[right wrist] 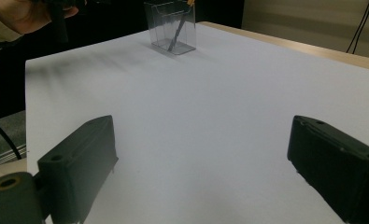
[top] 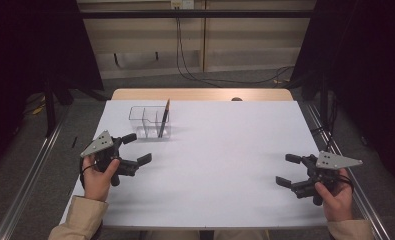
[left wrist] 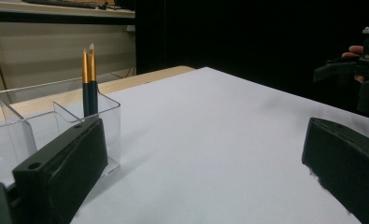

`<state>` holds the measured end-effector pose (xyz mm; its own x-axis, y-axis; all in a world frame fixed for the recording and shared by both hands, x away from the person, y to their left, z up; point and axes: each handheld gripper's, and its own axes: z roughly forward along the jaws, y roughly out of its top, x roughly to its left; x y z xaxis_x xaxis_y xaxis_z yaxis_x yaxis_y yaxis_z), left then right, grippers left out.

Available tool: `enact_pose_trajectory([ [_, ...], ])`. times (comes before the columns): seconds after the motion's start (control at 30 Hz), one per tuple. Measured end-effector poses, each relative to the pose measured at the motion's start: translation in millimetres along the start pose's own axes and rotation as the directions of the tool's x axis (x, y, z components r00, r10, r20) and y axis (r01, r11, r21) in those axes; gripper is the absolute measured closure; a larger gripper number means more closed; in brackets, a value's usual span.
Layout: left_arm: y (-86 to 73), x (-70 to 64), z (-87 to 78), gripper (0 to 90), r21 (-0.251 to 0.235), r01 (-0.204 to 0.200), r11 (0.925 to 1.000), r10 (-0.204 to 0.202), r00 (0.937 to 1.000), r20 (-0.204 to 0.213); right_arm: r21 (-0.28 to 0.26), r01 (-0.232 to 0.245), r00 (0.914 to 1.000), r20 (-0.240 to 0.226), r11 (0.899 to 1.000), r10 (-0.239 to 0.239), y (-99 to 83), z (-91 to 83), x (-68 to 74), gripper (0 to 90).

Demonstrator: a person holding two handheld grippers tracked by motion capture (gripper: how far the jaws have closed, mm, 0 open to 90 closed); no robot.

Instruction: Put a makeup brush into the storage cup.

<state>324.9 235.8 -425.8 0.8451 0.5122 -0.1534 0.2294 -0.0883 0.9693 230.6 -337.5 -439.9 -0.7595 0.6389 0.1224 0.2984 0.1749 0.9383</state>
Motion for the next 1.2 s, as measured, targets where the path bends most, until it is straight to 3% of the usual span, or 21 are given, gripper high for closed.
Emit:
enact_pose_trajectory([
  [0.4, -4.4, -1.7, -10.3, 0.1, 0.004, 0.004, 1.0000, -0.004, 0.9999, -0.010, -0.004, -0.001, 1.0000, 0.002, 1.000, 0.001, 0.2, -0.3, -0.2, 8.0],
  [0.8, -5.9, -5.3, -21.7, 0.1, 0.024, -0.021, 0.9995, 0.021, 0.9992, -0.033, -0.005, -0.001, 1.0000, 0.000, 1.000, 0.001, 0.6, -0.2, -0.1, 8.1],
  [1.2, -7.7, -5.4, -31.0, 0.1, 0.015, -0.013, 0.9998, 0.013, 0.9989, -0.045, -0.016, -0.003, 1.0000, 0.000, 1.000, 0.003, 1.5, -0.4, -1.0, 8.0],
])
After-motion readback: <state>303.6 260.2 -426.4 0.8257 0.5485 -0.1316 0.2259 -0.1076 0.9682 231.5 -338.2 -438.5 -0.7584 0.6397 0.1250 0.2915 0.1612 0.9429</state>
